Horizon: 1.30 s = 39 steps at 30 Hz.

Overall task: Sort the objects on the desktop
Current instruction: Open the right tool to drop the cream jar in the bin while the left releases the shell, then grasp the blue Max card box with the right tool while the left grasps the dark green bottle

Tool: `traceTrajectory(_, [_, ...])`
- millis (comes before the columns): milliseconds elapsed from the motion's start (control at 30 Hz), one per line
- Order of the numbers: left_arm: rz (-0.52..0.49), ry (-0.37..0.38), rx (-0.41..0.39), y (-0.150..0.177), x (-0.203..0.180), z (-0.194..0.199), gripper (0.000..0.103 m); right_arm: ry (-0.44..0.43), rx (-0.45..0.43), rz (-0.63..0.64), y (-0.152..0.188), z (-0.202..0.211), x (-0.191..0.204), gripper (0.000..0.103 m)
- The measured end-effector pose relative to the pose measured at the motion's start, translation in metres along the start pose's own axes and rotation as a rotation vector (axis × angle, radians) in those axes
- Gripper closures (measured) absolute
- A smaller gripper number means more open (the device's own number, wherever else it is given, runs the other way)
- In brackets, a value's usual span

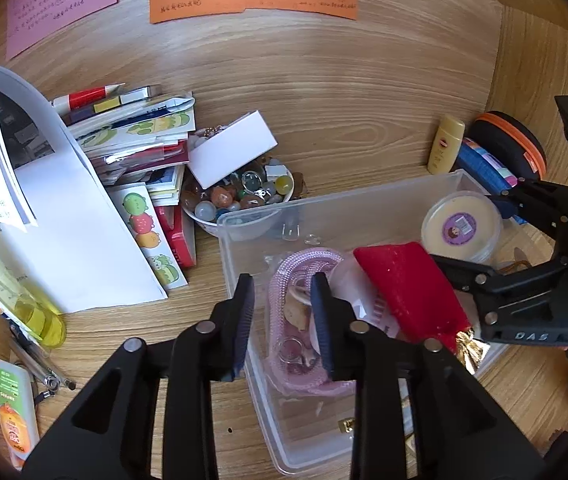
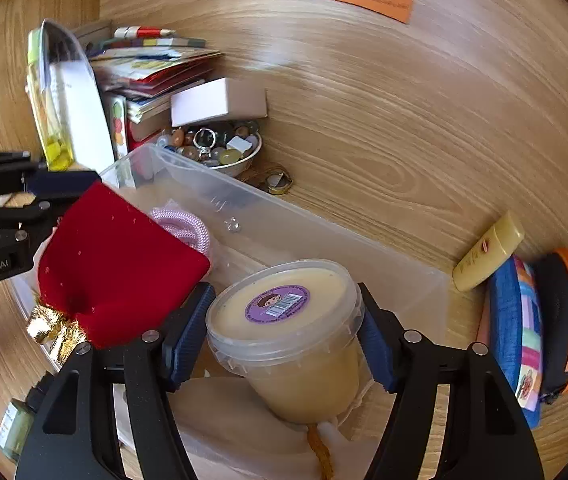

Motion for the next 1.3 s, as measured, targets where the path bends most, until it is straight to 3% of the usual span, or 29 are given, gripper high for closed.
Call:
traceTrajectory(100, [-0.009,-0.016,-0.018,-0.003,-0.002,0.005,0.051,0.019,0.009,0.024,0.000,-0.001,0.002,0.037])
traceTrajectory(133, [-0.014,-0.032,-0.031,-0.003,-0.001,0.008,0.040,0.027,0.014,0.026,0.000,-0.001,0.002,0.037])
traceTrajectory(167, [-0.019,-0.036,-0.048,-0.005,-0.002,0.012,0.037,0.032,0.018,0.026,0.001,-0.001,0.002,0.036])
traceTrajectory(300, [-0.029,-0.031,-0.068,-0.009,-0.004,0.022,0.036,0.103,-0.015,0.049,-0.005,0.011,-0.002,0.024])
traceTrajectory(567, [-0.015,-0.043,-0.116,-0.015,-0.003,0.048,0.029,0.143,-0.092,0.045,-0.014,0.052,-0.005,0.018])
traceTrajectory(700, [-0.016,-0.068,-0.143,-0.014,-0.003,0.066,0.025,0.140,-0.123,0.023,-0.015,0.071,-0.006,0.017])
traceTrajectory(867, [-0.017,-0.097,-0.188,-0.008,-0.003,0.093,0.012,0.114,-0.164,-0.018,-0.011,0.098,-0.003,0.010])
traceTrajectory(1133, [-0.020,-0.123,-0.235,0.013,-0.004,0.131,0.005,0.102,-0.216,-0.048,0.009,0.137,0.009,0.007])
traceTrajectory(1300, [0.007,-0.109,-0.226,0.035,-0.002,0.143,0.005,0.092,-0.230,-0.063,0.030,0.151,0.018,0.004])
Point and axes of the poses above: each gripper's, at about its wrist camera, not at the fingertips, and z roughly against the way its jaws point, x to its left, y to its underside, the point moved 10 cm from there along -z, roughly the way its jaws point, and after that the axes turned 6 degrees about -y, right-handed, at the moved point
